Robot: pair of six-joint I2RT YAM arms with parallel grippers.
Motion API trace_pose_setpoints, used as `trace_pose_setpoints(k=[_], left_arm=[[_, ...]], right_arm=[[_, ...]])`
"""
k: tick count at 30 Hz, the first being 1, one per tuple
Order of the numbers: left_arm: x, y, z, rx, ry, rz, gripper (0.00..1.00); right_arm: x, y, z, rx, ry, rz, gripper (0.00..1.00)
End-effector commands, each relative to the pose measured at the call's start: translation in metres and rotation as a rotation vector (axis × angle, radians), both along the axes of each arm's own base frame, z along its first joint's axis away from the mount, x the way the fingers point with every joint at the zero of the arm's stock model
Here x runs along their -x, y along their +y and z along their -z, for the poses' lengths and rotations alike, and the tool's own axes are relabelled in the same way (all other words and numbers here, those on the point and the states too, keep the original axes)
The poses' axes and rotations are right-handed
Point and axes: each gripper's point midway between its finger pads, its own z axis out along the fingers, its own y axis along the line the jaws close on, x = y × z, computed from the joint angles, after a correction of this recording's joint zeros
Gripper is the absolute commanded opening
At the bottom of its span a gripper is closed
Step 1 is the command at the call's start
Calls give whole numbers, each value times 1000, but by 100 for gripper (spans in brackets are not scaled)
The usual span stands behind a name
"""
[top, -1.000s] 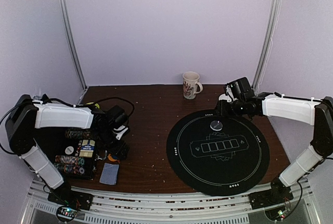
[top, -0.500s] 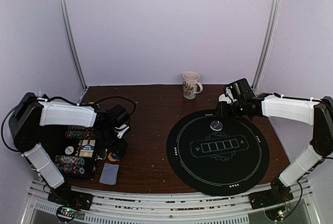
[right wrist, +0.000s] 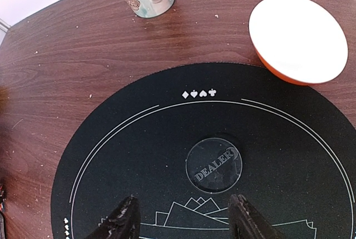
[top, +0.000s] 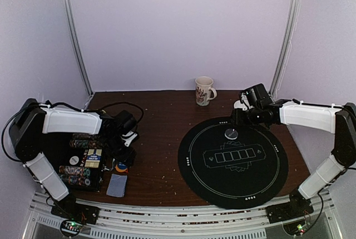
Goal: Distribute texas hold em gaming equipment
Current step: Pick up the small blind button from the center of the board.
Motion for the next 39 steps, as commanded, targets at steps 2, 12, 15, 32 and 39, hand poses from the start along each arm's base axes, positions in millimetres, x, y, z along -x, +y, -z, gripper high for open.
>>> trace_pose_setpoints(k=[2, 12, 15, 32, 39], left_arm=[[-2, -5, 0, 29, 2, 3, 63], [0, 10, 3, -38, 16, -55, 67], [1, 9, 2, -30, 16, -53, 64], [6, 9, 2, -16, 36, -58, 49], [2, 4, -3, 11, 20, -50, 43]], right_arm=[[3, -3, 7, 38, 21, 0, 56], [4, -4, 8, 47, 26, -4, 56], [2, -4, 10, 52, 28, -4, 56], [2, -5, 8, 60, 30, -7, 56], [2, -5, 2, 59, 16, -8, 56]])
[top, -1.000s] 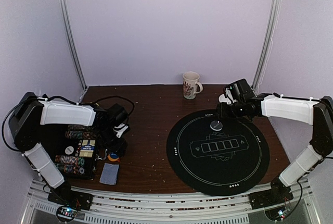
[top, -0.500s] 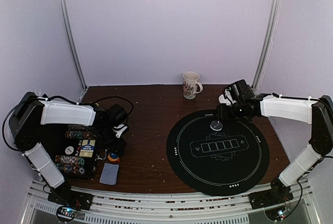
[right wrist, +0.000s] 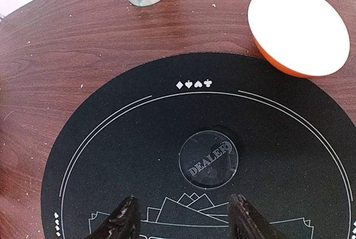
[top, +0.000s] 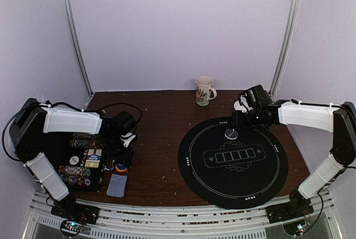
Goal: Distribute texas hold em gaming equipment
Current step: Pick up the small blind button from the center of the board, then pass from the left arm to the right
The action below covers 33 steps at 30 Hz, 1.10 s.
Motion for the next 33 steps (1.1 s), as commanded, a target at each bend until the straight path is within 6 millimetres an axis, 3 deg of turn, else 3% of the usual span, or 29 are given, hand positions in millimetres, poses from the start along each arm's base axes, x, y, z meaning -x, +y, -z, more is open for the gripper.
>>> trace_pose_setpoints(k=[1, 12, 17, 22, 30, 33], left_arm=[[-3, -4, -7, 34, -12, -5, 42], [-16, -13, -24, 67, -67, 20, 41], [-21, -16, -32, 74, -93, 18, 41], [-31, -29, -48, 104, -144, 55, 40], [-46, -63, -88, 153, -259, 183, 41], [-50, -73, -100, 159, -294, 229, 40]], right_arm=[[-1, -3, -9, 26, -12, 5, 56], [1, 0, -17, -5, -18, 5, 56], [1, 14, -21, -80, -16, -10, 55], [6, 61, -28, -227, -6, -105, 55], [10, 180, -60, -541, 22, -335, 53], [12, 220, -56, -636, 81, -399, 50]])
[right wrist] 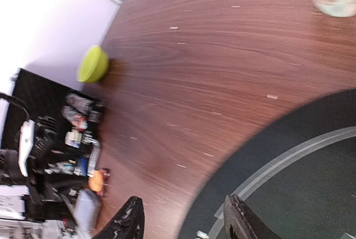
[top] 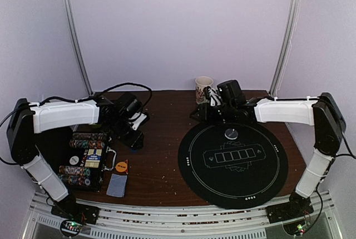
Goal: Distribute texas hold em gaming equipment
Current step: Pass from the left arm to the right
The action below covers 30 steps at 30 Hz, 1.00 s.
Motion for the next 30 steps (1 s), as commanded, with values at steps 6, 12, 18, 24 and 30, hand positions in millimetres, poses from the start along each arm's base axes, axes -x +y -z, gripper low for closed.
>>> trace_pose_setpoints(k=[6, 12, 18, 24, 30], left_arm=[[-19, -33, -48, 56, -159, 132, 41], [-22, -44, -55, 63, -185, 173, 41], [-22, -45, -53, 59, -180, 185, 40], [-26, -50, -54, 56, -188, 199, 41], [-25, -51, -51, 49, -181, 218, 41]], right_arm=[[13, 112, -10, -412, 204, -238, 48], [30, 155, -9, -568, 296, -356, 47], [42, 177, -11, -619, 325, -427, 50], [49, 188, 3, -593, 364, -436, 47], [53, 197, 11, -575, 387, -451, 43]])
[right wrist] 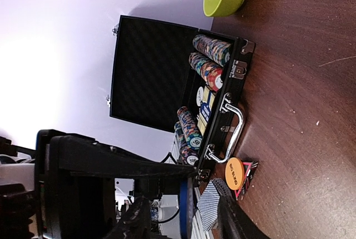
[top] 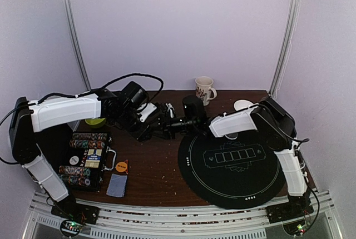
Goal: Distribute texas hold em gaming equipment
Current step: Pass from the left arm to the right
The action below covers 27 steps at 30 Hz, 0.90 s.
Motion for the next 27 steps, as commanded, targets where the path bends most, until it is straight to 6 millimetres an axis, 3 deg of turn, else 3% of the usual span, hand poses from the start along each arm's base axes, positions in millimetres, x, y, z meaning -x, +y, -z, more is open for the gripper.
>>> trace_pose_setpoints(k=[1, 8, 19, 23, 27], left_arm=[[-6, -10, -7, 18, -31, 40, 40], [0, -8, 1, -21, -33, 118, 41], [5, -9, 6, -23, -18, 152, 41], [3, -10, 7, -31, -23, 148, 40], [3, -11, 8, -33, -20, 148, 40]], right_arm=[[6, 11, 2, -3, -2, -43, 43], [13, 8, 24, 90, -13, -82, 41], [20, 19, 19, 37, 18, -120, 32], [23, 25, 17, 29, 12, -130, 23], [24, 24, 16, 30, 8, -125, 2]])
